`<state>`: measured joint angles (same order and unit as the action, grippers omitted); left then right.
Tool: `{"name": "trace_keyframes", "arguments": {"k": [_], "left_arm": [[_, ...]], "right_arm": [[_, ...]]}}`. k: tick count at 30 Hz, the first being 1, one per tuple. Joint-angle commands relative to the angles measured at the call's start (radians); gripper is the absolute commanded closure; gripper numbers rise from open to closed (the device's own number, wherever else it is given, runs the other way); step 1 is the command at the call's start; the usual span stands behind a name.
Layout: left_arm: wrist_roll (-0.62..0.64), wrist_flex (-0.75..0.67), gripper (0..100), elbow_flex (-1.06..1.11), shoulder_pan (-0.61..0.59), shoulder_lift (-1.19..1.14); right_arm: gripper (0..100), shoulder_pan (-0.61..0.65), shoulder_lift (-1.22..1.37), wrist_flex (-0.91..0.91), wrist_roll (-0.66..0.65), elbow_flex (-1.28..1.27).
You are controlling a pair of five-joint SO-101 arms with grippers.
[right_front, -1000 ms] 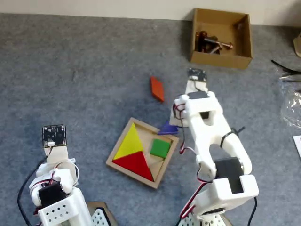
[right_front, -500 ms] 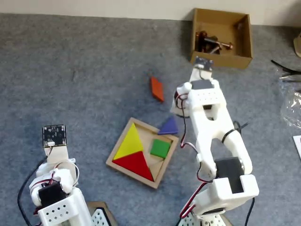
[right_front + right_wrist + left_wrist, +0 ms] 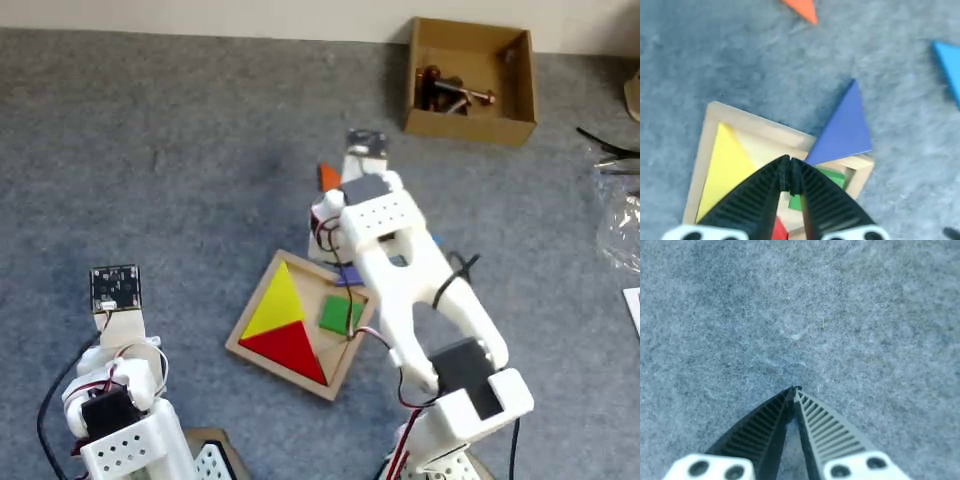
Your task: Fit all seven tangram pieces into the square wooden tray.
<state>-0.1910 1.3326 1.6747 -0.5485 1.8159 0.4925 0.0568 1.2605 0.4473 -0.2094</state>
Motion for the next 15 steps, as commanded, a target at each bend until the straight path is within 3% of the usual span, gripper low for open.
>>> {"name": "trace_keyframes", "arguments": {"k": [1, 15], "left_arm": [[0.009, 0.005, 99, 0.021, 0.015, 0.005], [0.009, 0.005, 99, 0.021, 0.015, 0.005]], "right_arm": [[98.9, 0.016, 0.004, -0.084, 0.002, -0.051], [99.0, -0.005, 0.058, -0.130, -0.037, -0.096]]}}
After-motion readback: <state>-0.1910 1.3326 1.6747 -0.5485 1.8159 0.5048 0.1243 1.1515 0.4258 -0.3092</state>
